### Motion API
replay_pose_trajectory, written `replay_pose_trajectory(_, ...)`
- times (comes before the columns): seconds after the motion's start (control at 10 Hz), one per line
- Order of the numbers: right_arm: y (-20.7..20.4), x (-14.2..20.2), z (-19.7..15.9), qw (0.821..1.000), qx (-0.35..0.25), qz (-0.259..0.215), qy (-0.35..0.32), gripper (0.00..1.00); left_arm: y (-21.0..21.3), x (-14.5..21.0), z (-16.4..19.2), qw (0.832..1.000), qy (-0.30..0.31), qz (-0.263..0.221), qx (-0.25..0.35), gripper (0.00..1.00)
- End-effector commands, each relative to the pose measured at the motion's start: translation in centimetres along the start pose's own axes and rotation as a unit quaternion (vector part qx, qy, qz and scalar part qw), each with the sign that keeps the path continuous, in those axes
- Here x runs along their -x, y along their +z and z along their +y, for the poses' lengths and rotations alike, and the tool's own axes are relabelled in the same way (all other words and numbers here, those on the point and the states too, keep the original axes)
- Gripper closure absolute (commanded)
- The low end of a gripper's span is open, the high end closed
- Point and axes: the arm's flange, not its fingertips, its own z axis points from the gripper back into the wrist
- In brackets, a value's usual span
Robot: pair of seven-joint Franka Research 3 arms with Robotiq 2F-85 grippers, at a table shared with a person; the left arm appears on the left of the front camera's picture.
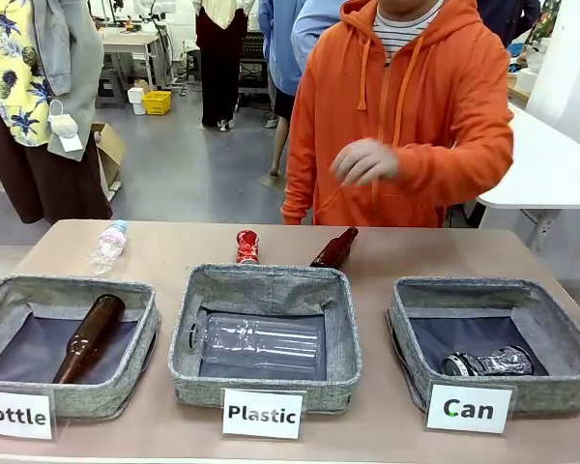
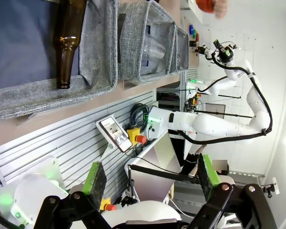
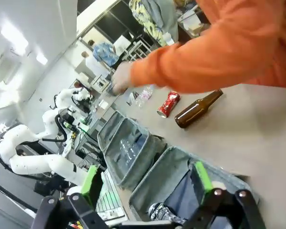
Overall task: Sort the can waste into the basket.
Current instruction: Pick up the can waste from the table and place it in the right Fabric basket.
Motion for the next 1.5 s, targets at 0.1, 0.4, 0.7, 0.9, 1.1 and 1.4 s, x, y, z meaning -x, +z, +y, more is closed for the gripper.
replay_pose_trajectory(0.1, -0.3, -0.4, 0.3, 1.0, -0.009, -0.013, 0.005, 0.0, 0.1, 0.0, -0.4, 1.0, 0.005, -0.001, 0.008, 0.0)
replay_pose_trajectory(0.4, -0.3, -0.4, 0.3, 1.0, -0.009, -0.013, 0.005, 0.0, 0.1, 0.0, -0.4, 1.0, 0.005, -0.001, 0.008, 0.0)
replay_pose_trajectory(0.7, -0.3, -0.4, 0.3, 1.0, -0.009, -0.013, 0.005, 0.0, -0.7, -0.7, -3.9, 0.997, 0.012, -0.051, -0.052, 0.0)
replay_pose_trajectory(0.9, -0.3, -0.4, 0.3, 1.0, -0.009, -0.013, 0.005, 0.0, -5.7, -6.4, -10.9, 0.986, 0.008, 0.012, -0.167, 0.0)
replay_pose_trajectory(1.1, -0.3, -0.4, 0.3, 1.0, -0.009, -0.013, 0.005, 0.0, -12.9, -10.9, -15.9, 0.961, 0.028, 0.051, -0.271, 0.0)
replay_pose_trajectory(1.4, -0.3, -0.4, 0.3, 1.0, -0.009, -0.013, 0.005, 0.0, -16.0, -10.7, -18.3, 0.95, 0.004, -0.05, -0.307, 0.0)
